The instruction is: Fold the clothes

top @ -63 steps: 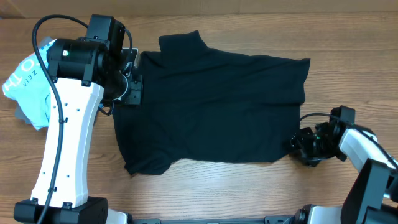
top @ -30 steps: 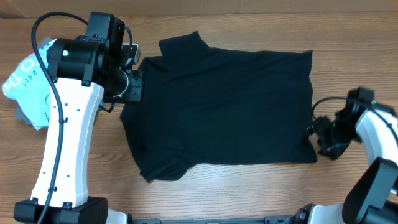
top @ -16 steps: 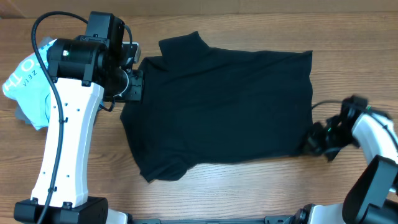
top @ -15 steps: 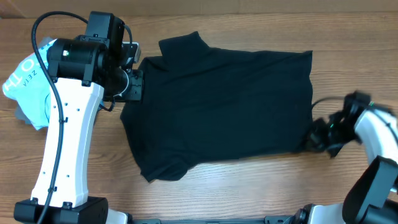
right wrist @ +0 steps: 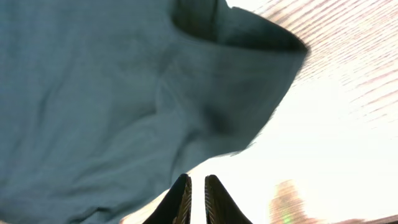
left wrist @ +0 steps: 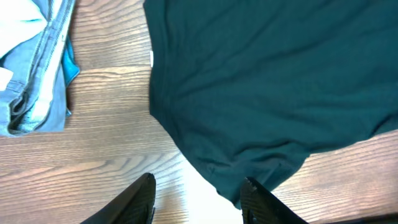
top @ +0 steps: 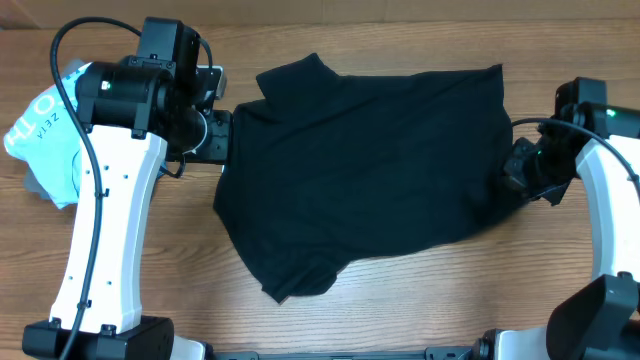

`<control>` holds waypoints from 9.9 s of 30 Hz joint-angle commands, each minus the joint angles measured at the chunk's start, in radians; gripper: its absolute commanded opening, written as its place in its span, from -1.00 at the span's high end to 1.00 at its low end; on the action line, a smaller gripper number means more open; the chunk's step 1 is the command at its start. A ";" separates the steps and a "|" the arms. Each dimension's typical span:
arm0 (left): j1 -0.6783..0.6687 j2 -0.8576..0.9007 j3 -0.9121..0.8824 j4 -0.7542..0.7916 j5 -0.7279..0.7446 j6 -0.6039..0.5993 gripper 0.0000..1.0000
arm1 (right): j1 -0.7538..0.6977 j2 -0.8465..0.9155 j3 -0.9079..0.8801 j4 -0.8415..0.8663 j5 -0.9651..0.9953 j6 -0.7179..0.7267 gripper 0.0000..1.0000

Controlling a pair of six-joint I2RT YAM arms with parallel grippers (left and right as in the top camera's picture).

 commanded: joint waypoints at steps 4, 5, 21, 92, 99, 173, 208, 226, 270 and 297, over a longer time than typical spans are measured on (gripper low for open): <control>-0.045 -0.014 -0.172 0.019 0.148 0.004 0.08 | -0.018 -0.001 -0.041 0.019 0.034 0.019 0.51; -0.058 -0.014 -0.222 0.039 0.189 0.004 0.08 | -0.019 -0.001 -0.041 0.021 0.035 0.019 0.11; -0.235 -0.013 -0.934 0.515 0.236 -0.302 0.12 | -0.019 -0.001 -0.041 0.033 0.034 0.019 -0.15; -0.121 0.128 -0.996 0.706 0.156 -0.087 0.56 | -0.148 -0.001 -0.270 0.263 -0.321 -0.054 -0.49; -0.093 0.127 -0.954 0.652 0.147 -0.090 0.92 | -0.130 -0.001 -0.351 0.148 -0.314 -0.063 -0.50; 0.058 0.046 -0.455 0.221 -0.203 -0.153 0.92 | -0.058 -0.002 -0.674 0.353 -0.349 -0.026 0.92; 0.044 0.084 -0.404 0.324 -0.174 -0.081 0.91 | -0.043 -0.001 -0.414 0.374 -0.299 0.031 0.28; 0.044 0.084 -0.404 0.317 -0.174 -0.073 0.91 | 0.040 0.060 -0.422 0.478 -0.224 0.061 0.17; 0.048 0.084 -0.404 0.234 -0.271 -0.043 0.91 | -0.007 -0.002 -0.367 0.108 -0.008 -0.044 0.05; 0.047 0.084 -0.404 0.236 -0.257 -0.028 0.92 | 0.046 -0.010 -0.547 0.327 -0.241 -0.067 0.92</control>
